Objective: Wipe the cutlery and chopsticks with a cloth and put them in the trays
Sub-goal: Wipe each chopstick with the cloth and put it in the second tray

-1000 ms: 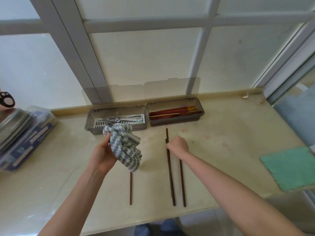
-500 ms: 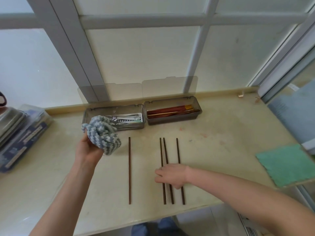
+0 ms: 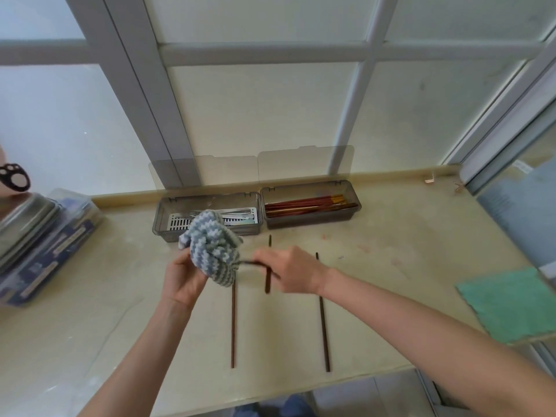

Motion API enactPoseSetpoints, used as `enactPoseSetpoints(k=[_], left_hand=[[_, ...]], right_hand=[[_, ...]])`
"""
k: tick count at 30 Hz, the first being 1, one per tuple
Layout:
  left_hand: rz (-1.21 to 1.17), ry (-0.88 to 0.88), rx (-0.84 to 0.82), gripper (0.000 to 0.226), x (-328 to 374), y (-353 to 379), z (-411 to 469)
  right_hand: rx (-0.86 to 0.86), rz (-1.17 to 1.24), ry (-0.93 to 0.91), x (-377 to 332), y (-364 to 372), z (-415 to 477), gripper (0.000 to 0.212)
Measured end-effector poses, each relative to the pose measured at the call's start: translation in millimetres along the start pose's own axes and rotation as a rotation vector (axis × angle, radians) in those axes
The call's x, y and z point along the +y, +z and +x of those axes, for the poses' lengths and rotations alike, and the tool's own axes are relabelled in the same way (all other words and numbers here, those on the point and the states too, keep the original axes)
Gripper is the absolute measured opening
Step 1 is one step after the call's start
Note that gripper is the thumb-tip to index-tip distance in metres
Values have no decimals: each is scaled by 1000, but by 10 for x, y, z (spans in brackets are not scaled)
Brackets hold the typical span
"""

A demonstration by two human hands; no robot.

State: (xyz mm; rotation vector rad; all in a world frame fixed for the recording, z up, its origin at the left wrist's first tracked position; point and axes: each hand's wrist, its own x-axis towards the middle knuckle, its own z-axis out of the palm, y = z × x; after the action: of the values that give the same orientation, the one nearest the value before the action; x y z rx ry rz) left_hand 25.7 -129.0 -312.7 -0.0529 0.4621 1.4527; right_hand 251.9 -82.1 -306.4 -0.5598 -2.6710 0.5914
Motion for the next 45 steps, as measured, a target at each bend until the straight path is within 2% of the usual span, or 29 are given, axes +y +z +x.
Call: enactPoseSetpoints(k=[1,2,3,5,6,9,11,15,17,19,22,25,27,31,37,40,43,45], left_hand=[[50,-19,-71,46,-6,-15,-6],[47,-36,-68,38,10,-71,29],[41,-50,-41,35,-44,-89,46],[13,-65,-1,30,-32,23,8],[81,-35,-23,27,-93,120,-8],[577,76,68,26,-277,404,-32],[796,83,60,26,-418,487,-30],[1072,61,174,22,-518,470,-25],[1210,66,203,16,-518,492,-41],[1276,92,229,11,-502,536,-61],[1332,126,269,16,-453,564,-64],[1368,162,292,8,-446,541,-76],[1393,174,294,4,-454,529,-81],[1424,155,227,16,-474,635,-55],[1347,104,182,23,-595,732,-23],[1346,44,189,22,-589,701,-37],[1357,16,175,19,-559,669,-51],[1310,10,163,18,-541,663,-31]], right_hand=[[114,123,109,-56,-127,146,20],[179,263,259,-103,-276,274,13],[181,405,411,-133,-404,347,10],[154,596,519,-157,-610,489,7],[137,664,541,-141,-660,513,9],[141,842,629,-110,-672,559,15],[160,878,686,-107,-611,585,18],[196,894,771,-90,-492,583,18],[162,842,809,-94,-445,555,15],[165,838,831,-88,-421,529,15],[361,1038,824,-30,-465,516,32],[469,1070,769,28,-575,508,22],[447,1071,760,36,-596,495,14],[368,971,769,-37,-523,485,13],[299,796,715,-141,-448,509,24],[347,802,672,-94,-510,499,35],[349,665,617,-73,-458,459,25],[333,700,622,-105,-351,410,26]])
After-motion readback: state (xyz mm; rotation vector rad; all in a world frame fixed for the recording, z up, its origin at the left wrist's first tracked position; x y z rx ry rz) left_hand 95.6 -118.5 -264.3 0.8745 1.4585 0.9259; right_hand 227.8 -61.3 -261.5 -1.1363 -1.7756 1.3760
